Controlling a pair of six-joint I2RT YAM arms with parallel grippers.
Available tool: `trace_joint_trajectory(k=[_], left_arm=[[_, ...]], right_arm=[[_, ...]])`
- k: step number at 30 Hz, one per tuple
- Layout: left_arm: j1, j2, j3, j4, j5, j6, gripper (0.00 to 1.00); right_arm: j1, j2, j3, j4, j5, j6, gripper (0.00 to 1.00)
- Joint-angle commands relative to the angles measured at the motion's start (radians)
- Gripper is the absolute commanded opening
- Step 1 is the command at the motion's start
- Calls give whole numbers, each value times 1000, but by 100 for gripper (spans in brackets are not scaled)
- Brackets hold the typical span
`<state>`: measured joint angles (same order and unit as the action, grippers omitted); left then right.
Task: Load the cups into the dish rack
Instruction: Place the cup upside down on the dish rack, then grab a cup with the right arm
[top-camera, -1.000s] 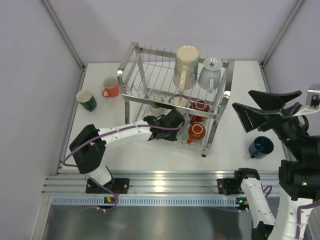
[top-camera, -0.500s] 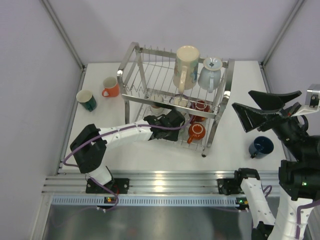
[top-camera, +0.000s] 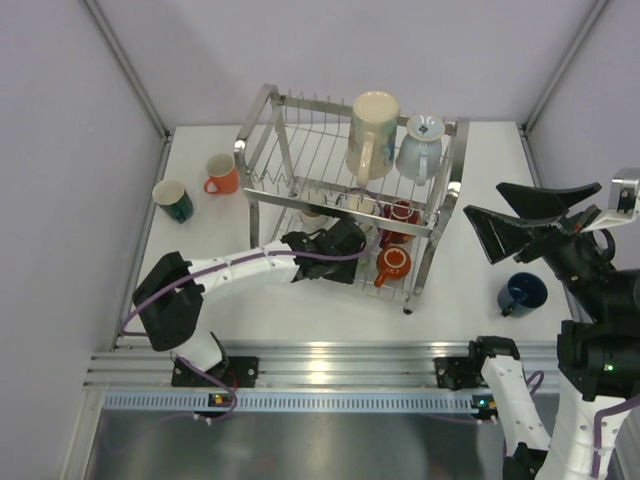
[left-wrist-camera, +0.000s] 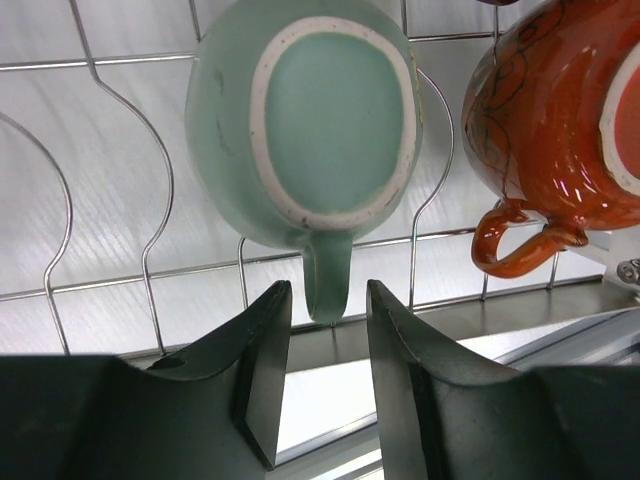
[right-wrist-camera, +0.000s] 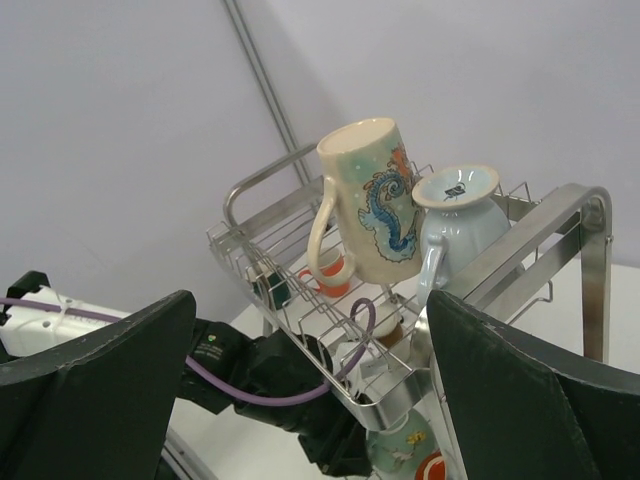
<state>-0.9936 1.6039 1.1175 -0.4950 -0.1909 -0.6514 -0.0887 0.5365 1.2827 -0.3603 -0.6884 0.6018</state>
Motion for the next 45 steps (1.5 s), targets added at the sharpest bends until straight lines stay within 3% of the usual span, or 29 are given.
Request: trace_joint_trajectory(k=[1,12,22,35,45], left_arm=[[4,-79,-16,-14,-4,-5,42],[4,-225,-104,-43,134,-7,42],[3,-334,-137,-106,435,65,43],[3,-501,-283,-116,737,87,43],[4,-731,-190,-93,849,53,46]], right_arm=[[6,11,20,-3,9,-10,99],[6,16,58,-37,4,-4,99],[4,40,61,-137,-22,-2,99],[6,65,95,-364,148,-42,99],[6,98,121,-502,372,4,99]])
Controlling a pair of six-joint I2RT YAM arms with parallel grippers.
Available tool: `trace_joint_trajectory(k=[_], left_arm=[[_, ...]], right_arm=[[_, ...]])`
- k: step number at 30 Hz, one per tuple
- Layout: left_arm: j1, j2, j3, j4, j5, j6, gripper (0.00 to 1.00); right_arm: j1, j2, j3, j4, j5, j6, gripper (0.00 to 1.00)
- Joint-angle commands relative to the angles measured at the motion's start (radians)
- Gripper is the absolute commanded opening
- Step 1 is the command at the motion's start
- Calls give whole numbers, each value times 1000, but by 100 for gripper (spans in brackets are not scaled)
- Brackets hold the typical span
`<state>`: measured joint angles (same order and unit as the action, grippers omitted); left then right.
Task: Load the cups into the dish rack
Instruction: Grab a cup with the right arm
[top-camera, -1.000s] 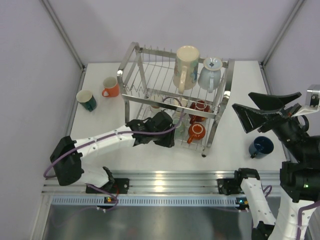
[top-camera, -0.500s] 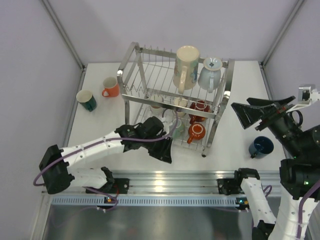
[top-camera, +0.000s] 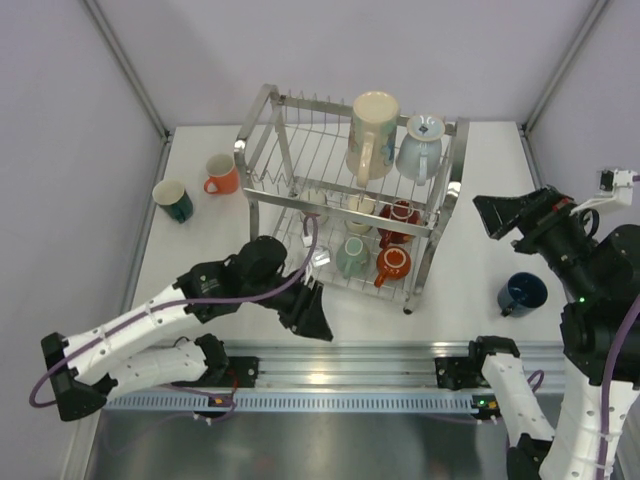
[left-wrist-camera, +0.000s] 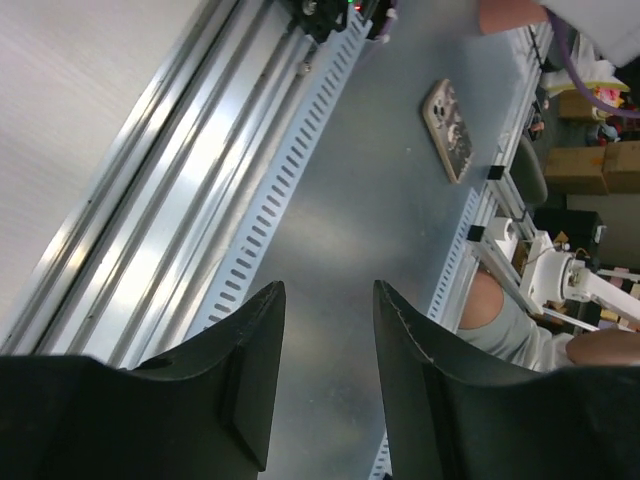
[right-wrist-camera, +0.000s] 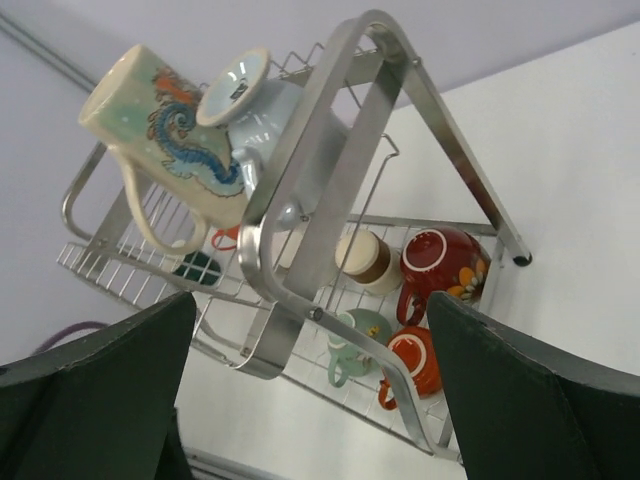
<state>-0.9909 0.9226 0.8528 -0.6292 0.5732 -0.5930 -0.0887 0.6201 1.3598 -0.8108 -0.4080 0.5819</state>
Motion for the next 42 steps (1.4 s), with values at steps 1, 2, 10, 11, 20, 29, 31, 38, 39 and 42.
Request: trace_joint_trajectory(k=[1,2,10,11,20,29,31,38,39,42], left_arm=[[1,-57,119,46,88,-2,47],[1,-64,146,48,88,2,47],[0,-44,415,201,-14,18,51],[0,-28,452,201,-60,19,51],[1,177,785,163,-610,133,50],[64,359,1075,37,-836,283,50],[142,402,1117,-7,-791,266,50],[293,395,1143,-87,-769,217,51],[296,387,1125,-93,-788,216,50],[308,340,1074,-102,-812,214,51]], right_arm=[[6,15,47,-57,121,33,99],[6,15,48,-62,136,50,99],[6,38,3,-76,267,104,99],[6,50,-1,-85,276,99,99],[4,150,-4,-80,540,29,99],[-8,257,-114,-19,672,-66,99],[-11,271,-137,12,684,-91,99],[-46,351,-156,-10,669,-157,99],[-61,355,-163,-20,634,-171,99],[-140,349,-201,-59,574,-200,95]])
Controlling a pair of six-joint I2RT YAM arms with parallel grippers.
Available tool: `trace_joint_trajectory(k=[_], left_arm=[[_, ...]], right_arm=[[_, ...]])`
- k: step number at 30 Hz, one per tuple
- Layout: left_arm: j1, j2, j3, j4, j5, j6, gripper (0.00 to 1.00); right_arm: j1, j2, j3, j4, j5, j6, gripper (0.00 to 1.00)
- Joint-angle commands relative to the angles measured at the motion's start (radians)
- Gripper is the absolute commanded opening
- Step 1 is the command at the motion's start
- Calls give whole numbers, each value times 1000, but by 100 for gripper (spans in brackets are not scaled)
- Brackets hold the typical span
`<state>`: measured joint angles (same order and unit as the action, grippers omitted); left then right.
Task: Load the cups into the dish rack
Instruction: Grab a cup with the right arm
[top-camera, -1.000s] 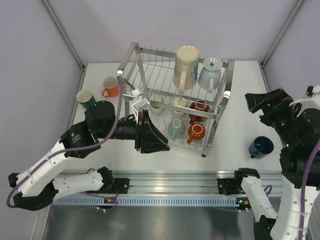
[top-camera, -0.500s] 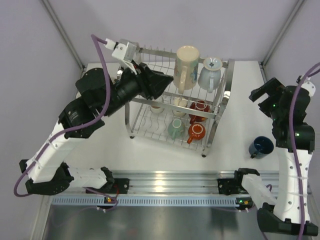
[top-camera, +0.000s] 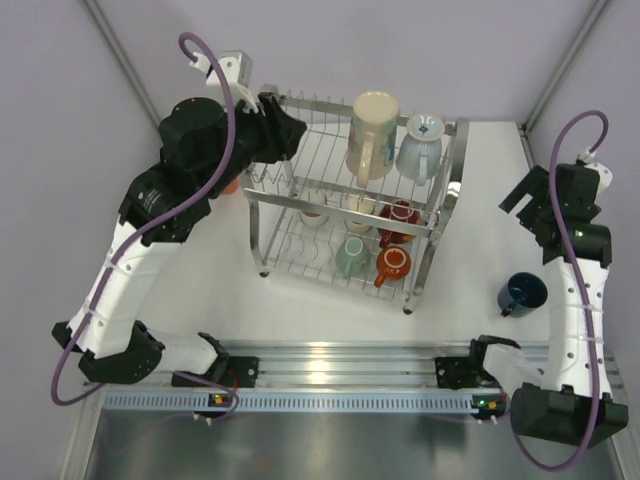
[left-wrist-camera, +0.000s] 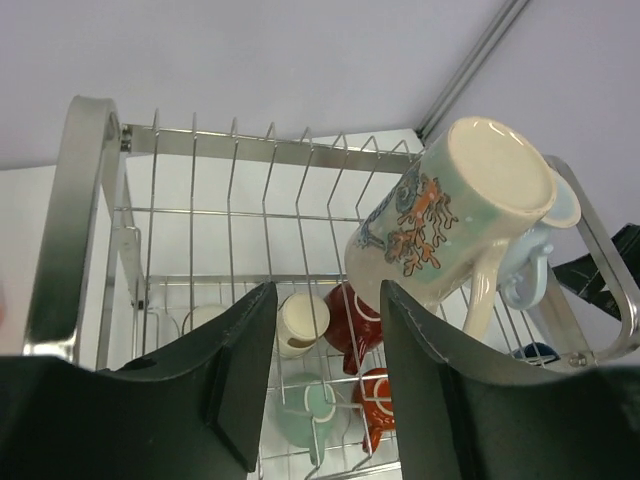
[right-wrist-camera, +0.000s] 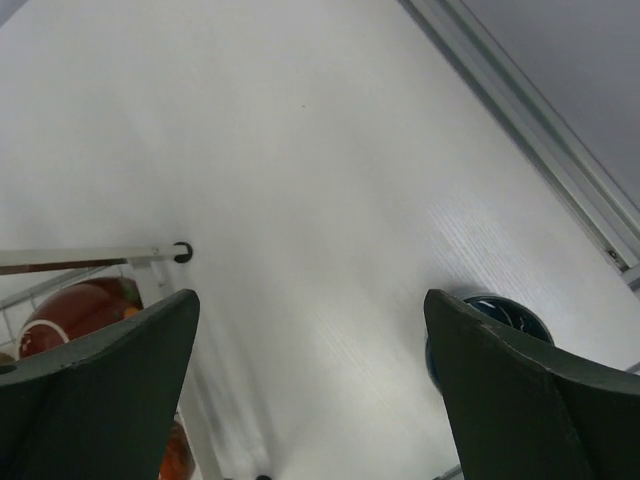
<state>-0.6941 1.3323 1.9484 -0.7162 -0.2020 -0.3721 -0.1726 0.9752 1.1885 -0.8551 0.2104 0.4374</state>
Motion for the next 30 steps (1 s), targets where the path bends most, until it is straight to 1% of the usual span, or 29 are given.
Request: trace_joint_trajectory(k=[1,4,5,6,8,10,13,14,17,18,20,24,27,30], left_arm=[[13,-85,-29,-22,-21,-5,51],[15,-105,-46,-48,38,-4,52],[15,-111,-66,-46,59,-8,51],[15,-119,-74,-45,75,-13,52],[15,-131,-92,-45,120,-17,52],[15,-137,-103,-48,142,-13,52],[15,-143,-111,-51,174,-11,52],[15,-143,-111,-52,180,-11,52],[15,-147,-124,-54,197,-24,52],[15,-145,-126,-55,229,-25,52],[15,-142,-132,-54,249,-34,52],[15,-139,-152,-54,276,-44,53],[15,-139,-169,-54,263,-39,53],[15,-137,-178,-54,246,-48,53]], right_arm=[[-56,-13,-47,-15,-60,-71,93],[-67,-29,-93,-44,-86,-91,86],[-70,-39,-113,-51,-89,-95,78],[-76,-44,-121,-61,-89,-83,74],[-99,-72,-148,-70,-91,-60,72],[-107,-92,-170,-85,-71,0,72],[-122,-124,-222,-111,-48,85,78],[-133,-142,-249,-122,-49,110,83],[-197,-185,-289,-148,-40,193,83],[-215,-193,-290,-157,-36,199,83],[-269,-202,-290,-147,-26,179,82],[-355,-184,-294,-139,-20,89,82],[-406,-197,-326,-142,27,101,84],[-444,-220,-362,-133,21,154,83]])
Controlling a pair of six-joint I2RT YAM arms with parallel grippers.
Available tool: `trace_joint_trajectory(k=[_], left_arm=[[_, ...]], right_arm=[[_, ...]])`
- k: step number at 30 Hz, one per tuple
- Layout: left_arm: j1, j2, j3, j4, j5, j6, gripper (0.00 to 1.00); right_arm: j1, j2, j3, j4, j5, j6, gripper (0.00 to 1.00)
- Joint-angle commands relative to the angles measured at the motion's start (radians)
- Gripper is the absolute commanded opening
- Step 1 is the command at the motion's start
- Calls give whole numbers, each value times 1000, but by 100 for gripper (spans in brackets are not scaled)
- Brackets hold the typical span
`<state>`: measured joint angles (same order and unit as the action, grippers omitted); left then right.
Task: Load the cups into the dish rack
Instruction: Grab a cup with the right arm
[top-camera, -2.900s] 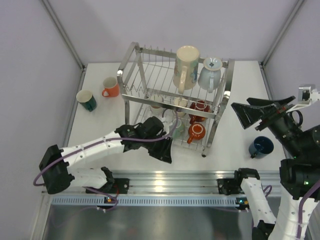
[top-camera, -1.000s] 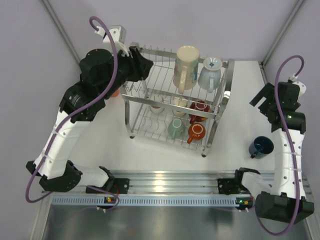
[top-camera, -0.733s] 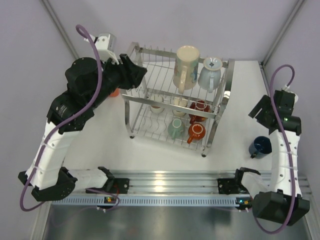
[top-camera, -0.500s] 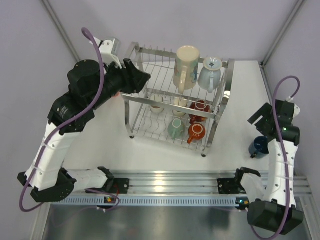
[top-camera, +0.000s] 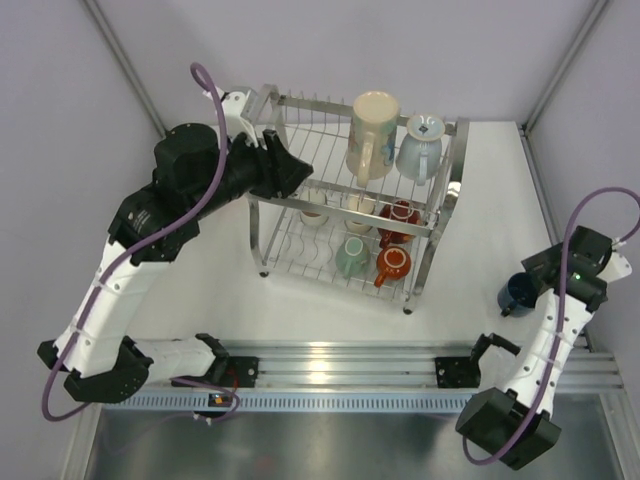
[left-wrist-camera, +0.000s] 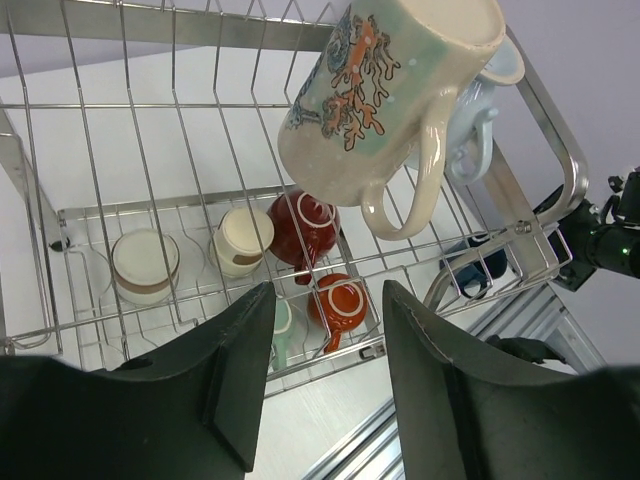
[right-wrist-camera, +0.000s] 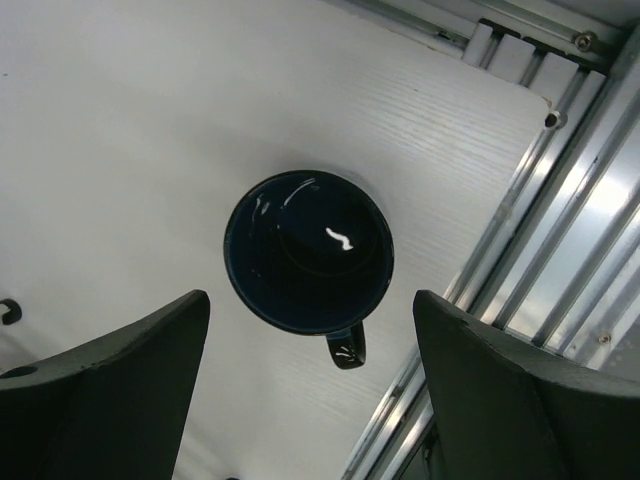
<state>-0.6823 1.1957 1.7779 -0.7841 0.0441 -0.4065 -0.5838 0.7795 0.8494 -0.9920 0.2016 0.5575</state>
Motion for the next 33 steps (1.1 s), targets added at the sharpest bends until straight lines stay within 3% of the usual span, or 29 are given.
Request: trace_joint_trajectory(k=[1,14,22,25,28,29,33], left_arm=[[3,-1,-8,13,2,-17,53],[3,-8,-37,14,-33,-26,53],[3,-24,-66,13,-110,-38,53],[3,-22,-49,13,-118,-38,53],[3,-18,-31,14,-141,-34,53],[3,-15,-26,14,-147,-32,53],[3,-2,-11,16,-174,-25,53]], right_arm=[[-34,-25,-29,6,25,47,83],[-37,1,-136,115,114,116,81],[-37,6,-188,157,150,249,79],[-39,24,-213,223,113,236,76],[-39,40,-228,289,91,219,64],[-39,52,-236,309,72,210,54],[-39,92,-239,452,-23,86,45]])
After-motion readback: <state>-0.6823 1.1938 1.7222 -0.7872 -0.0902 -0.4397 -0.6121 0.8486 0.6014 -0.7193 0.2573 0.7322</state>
